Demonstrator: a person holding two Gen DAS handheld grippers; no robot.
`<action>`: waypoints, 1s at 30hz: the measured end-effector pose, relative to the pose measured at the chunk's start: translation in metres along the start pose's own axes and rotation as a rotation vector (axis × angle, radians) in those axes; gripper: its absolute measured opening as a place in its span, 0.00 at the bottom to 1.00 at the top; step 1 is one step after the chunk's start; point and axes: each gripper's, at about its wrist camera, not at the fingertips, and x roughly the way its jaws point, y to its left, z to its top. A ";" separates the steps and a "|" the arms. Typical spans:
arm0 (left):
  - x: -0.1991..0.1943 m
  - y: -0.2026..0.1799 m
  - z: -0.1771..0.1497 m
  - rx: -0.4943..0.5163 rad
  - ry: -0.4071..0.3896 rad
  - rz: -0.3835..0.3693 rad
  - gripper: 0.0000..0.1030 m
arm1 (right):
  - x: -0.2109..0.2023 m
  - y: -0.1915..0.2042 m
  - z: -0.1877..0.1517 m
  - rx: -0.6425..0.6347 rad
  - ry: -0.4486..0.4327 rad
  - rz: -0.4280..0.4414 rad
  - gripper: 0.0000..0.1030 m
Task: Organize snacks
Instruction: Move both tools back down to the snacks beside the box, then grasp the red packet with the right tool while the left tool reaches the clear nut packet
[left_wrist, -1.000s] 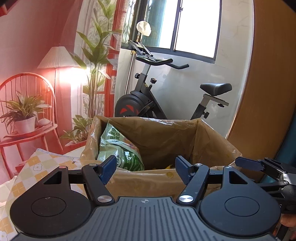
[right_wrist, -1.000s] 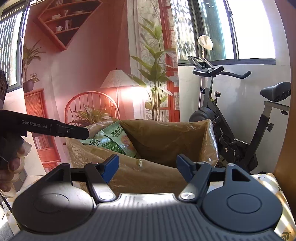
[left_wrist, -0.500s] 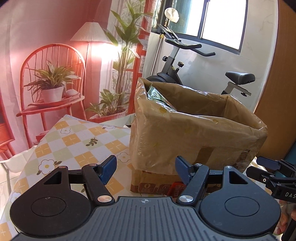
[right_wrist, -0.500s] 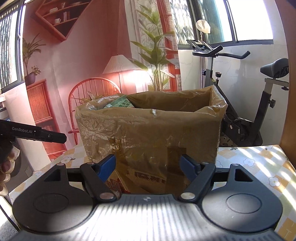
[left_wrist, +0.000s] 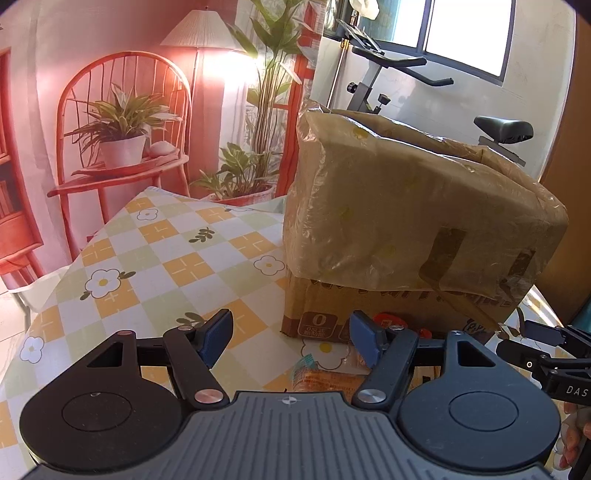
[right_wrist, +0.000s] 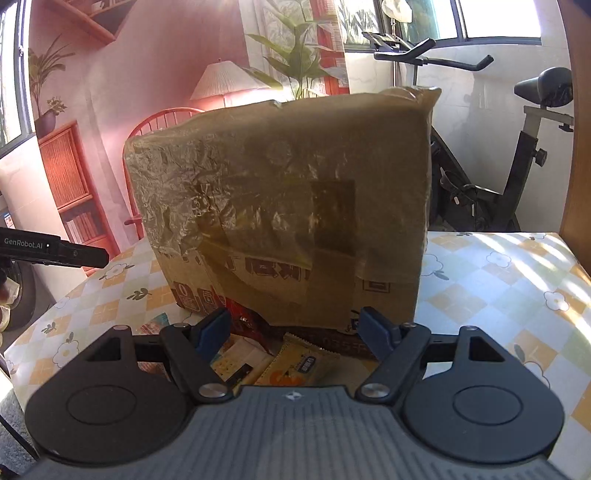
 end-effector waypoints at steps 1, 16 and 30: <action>0.001 0.000 -0.002 0.000 0.010 -0.001 0.70 | 0.002 -0.004 -0.002 0.009 0.013 -0.005 0.76; -0.004 0.016 0.006 0.031 0.053 0.015 0.70 | 0.026 -0.005 -0.030 -0.018 0.136 -0.015 0.76; 0.021 0.005 -0.013 -0.011 0.149 -0.055 0.66 | 0.048 0.013 -0.031 -0.050 0.154 -0.066 0.69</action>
